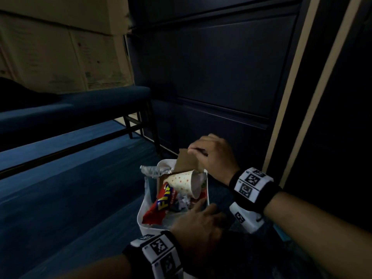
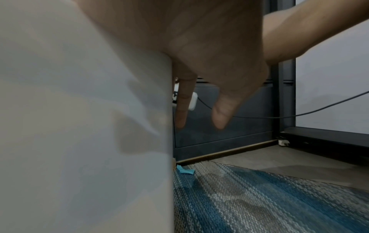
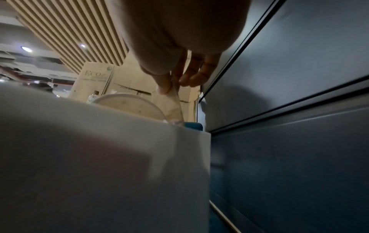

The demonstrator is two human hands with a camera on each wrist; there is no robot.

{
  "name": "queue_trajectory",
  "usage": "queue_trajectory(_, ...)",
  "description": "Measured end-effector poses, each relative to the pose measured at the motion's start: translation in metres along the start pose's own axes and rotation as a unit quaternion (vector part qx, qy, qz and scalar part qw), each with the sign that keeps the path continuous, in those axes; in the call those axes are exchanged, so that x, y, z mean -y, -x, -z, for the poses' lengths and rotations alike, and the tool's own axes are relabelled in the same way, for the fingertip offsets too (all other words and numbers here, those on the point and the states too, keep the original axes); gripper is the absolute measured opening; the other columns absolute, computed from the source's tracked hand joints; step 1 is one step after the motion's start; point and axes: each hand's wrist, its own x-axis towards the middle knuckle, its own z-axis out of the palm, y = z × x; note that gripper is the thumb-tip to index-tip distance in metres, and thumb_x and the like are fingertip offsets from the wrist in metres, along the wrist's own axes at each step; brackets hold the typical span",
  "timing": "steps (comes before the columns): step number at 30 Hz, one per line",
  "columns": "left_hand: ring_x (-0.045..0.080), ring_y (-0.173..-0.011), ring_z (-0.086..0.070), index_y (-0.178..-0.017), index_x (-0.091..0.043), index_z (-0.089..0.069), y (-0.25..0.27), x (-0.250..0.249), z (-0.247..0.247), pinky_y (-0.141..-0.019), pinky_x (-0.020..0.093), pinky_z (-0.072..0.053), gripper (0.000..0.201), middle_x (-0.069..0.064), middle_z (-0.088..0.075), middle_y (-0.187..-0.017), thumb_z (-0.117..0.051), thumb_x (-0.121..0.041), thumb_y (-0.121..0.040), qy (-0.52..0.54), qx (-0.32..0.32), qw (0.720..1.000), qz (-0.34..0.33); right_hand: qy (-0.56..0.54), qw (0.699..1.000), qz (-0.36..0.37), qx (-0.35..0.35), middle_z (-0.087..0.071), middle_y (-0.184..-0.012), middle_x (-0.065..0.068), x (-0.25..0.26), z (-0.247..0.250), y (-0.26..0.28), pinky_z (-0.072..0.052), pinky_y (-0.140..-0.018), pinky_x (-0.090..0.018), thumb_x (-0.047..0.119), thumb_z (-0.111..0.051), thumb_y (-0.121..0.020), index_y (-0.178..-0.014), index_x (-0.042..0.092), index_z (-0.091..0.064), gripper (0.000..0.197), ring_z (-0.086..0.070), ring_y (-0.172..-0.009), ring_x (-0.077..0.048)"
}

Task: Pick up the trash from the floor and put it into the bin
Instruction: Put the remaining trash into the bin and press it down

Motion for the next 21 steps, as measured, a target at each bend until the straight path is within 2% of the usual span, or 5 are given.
queue_trajectory(5, 0.027, -0.104, -0.047, -0.107, -0.02, -0.066, -0.002, 0.0, -0.006, -0.092, 0.048, -0.041, 0.024, 0.002, -0.059, -0.111, -0.053, -0.03, -0.089, 0.015, -0.034, 0.999, 0.01, 0.023, 1.0, 0.012, -0.003, -0.069, -0.078, 0.005, -0.002, -0.014, 0.001, -0.051, -0.06, -0.034, 0.02, -0.075, -0.081, -0.081, 0.019, -0.074, 0.002, -0.057, -0.075, -0.017)
queue_trajectory(11, 0.028, -0.112, -0.045, -0.116, -0.019, -0.063, -0.005, 0.001, -0.01, -0.097, 0.05, -0.038, 0.03, 0.002, -0.057, -0.121, -0.051, -0.03, -0.091, 0.015, -0.017, 1.0, 0.011, -0.003, 0.994, -0.064, 0.09, -0.074, -0.091, 0.005, -0.001, -0.019, -0.003, -0.053, -0.077, -0.039, 0.026, -0.072, -0.084, -0.09, 0.024, -0.077, 0.008, -0.062, -0.088, -0.015)
queue_trajectory(16, 0.029, -0.108, -0.049, -0.109, -0.021, -0.065, 0.001, 0.001, 0.002, -0.095, 0.048, -0.04, 0.048, 0.003, -0.06, -0.114, -0.029, -0.041, -0.085, 0.035, -0.013, 0.999, 0.001, -0.095, 0.988, -0.118, 0.017, -0.073, -0.09, 0.008, -0.007, -0.001, 0.007, -0.056, -0.072, -0.028, 0.052, -0.071, -0.079, -0.105, 0.024, -0.072, 0.038, -0.066, -0.081, -0.006)
queue_trajectory(18, 0.027, -0.097, -0.056, -0.098, -0.024, -0.069, 0.006, 0.0, 0.007, -0.087, 0.045, -0.046, 0.055, -0.001, -0.063, -0.104, -0.023, -0.046, -0.077, 0.044, -0.021, 0.999, -0.008, -0.119, 0.982, -0.142, -0.021, -0.071, -0.083, 0.009, -0.015, 0.012, 0.018, -0.056, -0.068, -0.025, 0.052, -0.07, -0.081, -0.101, 0.021, -0.071, 0.038, -0.066, -0.075, -0.005)
queue_trajectory(21, 0.024, -0.093, -0.056, -0.089, -0.028, -0.065, 0.008, 0.0, 0.006, -0.08, 0.044, -0.049, 0.037, -0.004, -0.06, -0.096, -0.039, -0.051, -0.078, 0.056, -0.047, 0.997, -0.01, -0.107, 0.976, -0.185, -0.036, -0.07, -0.079, 0.01, -0.04, 0.03, 0.048, -0.055, -0.066, -0.025, 0.04, -0.071, -0.084, -0.09, 0.019, -0.072, 0.022, -0.065, -0.072, -0.004)
